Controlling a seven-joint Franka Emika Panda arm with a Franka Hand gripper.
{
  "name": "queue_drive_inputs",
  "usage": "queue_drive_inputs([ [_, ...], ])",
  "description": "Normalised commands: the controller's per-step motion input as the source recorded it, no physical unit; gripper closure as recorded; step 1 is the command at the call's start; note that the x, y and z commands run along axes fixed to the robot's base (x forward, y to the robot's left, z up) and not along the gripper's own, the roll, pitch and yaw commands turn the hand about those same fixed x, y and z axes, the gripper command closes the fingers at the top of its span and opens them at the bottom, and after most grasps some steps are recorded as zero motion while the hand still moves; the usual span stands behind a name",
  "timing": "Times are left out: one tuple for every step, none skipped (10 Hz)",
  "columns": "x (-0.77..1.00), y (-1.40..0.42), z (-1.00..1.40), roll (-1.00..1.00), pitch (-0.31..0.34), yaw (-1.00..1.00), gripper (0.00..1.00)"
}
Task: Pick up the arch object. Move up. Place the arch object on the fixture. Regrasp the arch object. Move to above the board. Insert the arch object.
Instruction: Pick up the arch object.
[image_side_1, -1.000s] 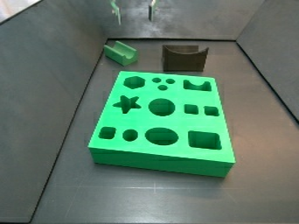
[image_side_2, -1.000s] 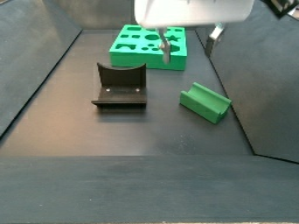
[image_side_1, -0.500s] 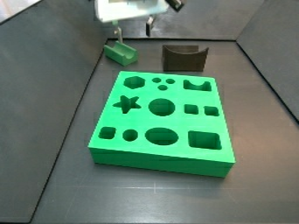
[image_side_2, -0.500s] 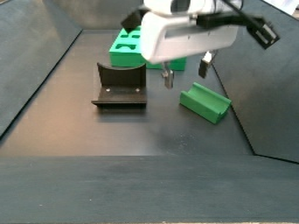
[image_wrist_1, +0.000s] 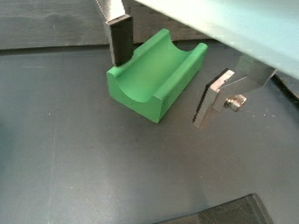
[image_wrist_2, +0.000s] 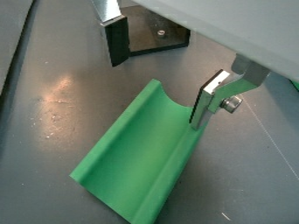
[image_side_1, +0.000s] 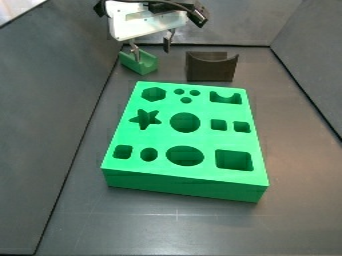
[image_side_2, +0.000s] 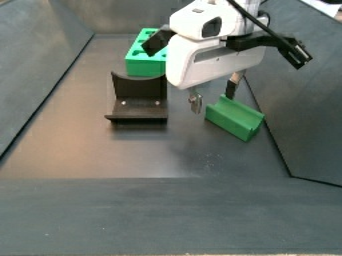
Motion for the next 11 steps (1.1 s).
queue_drive_inputs([
  [-0.12,0.0,-0.13,-0.13,-0.006,0.22,0.0],
  [-0.16,0.0,0.0,-0.17,-0.059,0.3,0.0],
  [-0.13,-0.03,-0.02,-0.09,-0.06,0.37,0.0],
  [-0.21,0.0,-0.14,-0.06,-0.084,0.34,0.0],
  [-0.08,0.0,-0.03,-0.08,-0.037,0.35,0.0],
  [-0.06,0.0,0.0,-0.1,-0.023,0.34,0.0],
  [-0.05,0.0,0.0,-0.11,-0.019,0.33,0.0],
  [-0.07,0.0,0.0,-0.09,-0.02,0.33,0.0],
  [0.0,-0.04,0.0,-0.11,0.0,0.37,0.0],
  [0.13,-0.13,0.21,-0.1,0.016,0.38,0.0],
  [0.07,-0.07,0.25,-0.08,0.0,0.34,0.0],
])
